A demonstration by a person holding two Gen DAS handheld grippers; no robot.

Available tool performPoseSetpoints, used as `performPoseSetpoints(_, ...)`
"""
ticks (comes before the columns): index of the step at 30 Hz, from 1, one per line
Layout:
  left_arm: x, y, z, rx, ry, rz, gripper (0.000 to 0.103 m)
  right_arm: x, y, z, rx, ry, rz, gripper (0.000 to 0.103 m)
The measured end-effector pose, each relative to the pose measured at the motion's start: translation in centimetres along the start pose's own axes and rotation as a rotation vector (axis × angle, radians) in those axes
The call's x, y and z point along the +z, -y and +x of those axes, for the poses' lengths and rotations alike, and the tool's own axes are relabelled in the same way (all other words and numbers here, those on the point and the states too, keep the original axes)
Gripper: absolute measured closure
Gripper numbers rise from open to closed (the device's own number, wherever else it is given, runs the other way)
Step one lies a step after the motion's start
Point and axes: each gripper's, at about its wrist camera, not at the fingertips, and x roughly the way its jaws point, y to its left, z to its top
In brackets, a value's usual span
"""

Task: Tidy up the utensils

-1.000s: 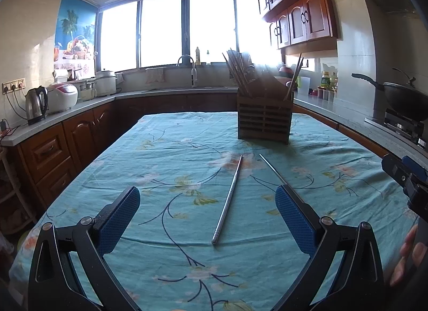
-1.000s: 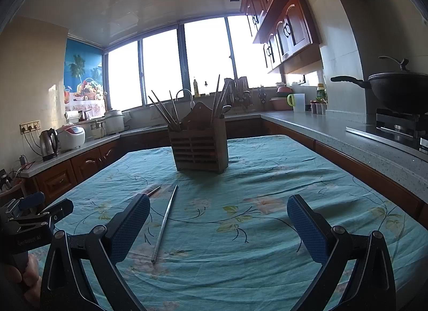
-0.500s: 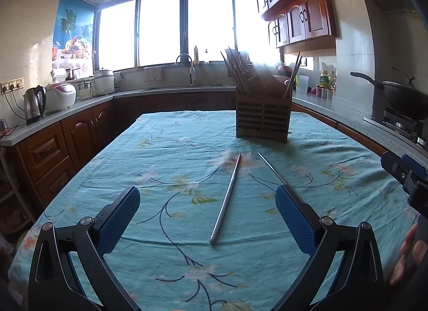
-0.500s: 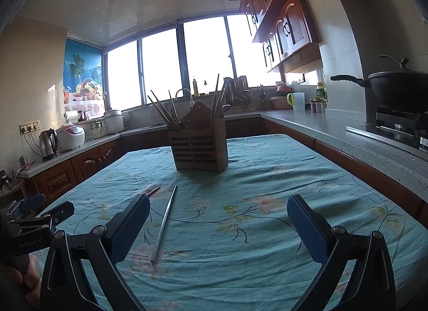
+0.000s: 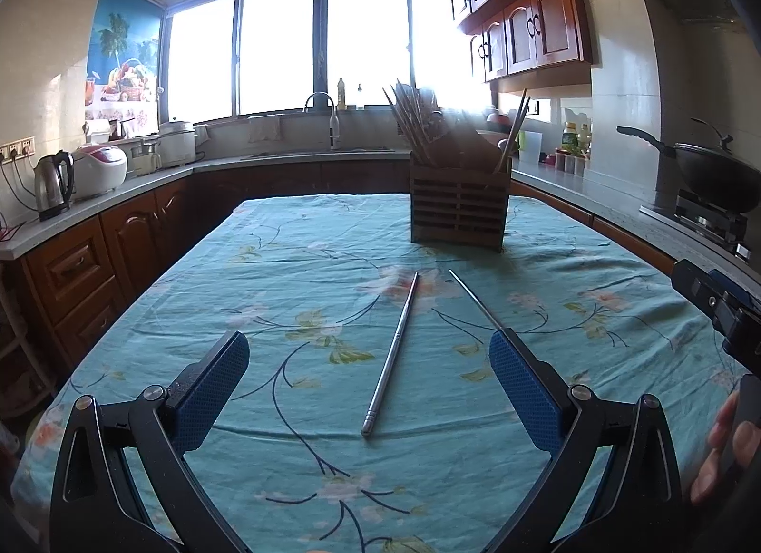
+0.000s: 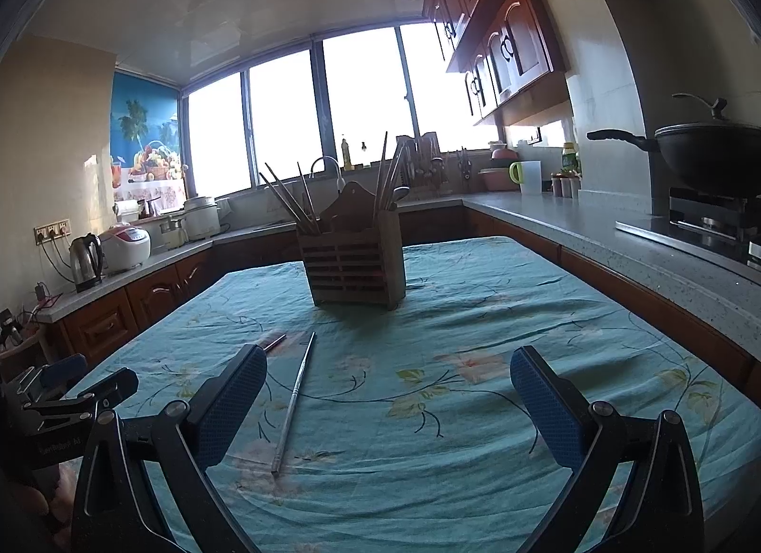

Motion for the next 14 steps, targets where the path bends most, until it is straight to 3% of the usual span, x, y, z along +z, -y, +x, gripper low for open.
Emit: performPoseSetpoints(14,0.39,-0.01,0.97,-0.043,-0.059,-0.014,0.0,0.7,0.29,0.9,0.005,-0.035,0.014,0.0)
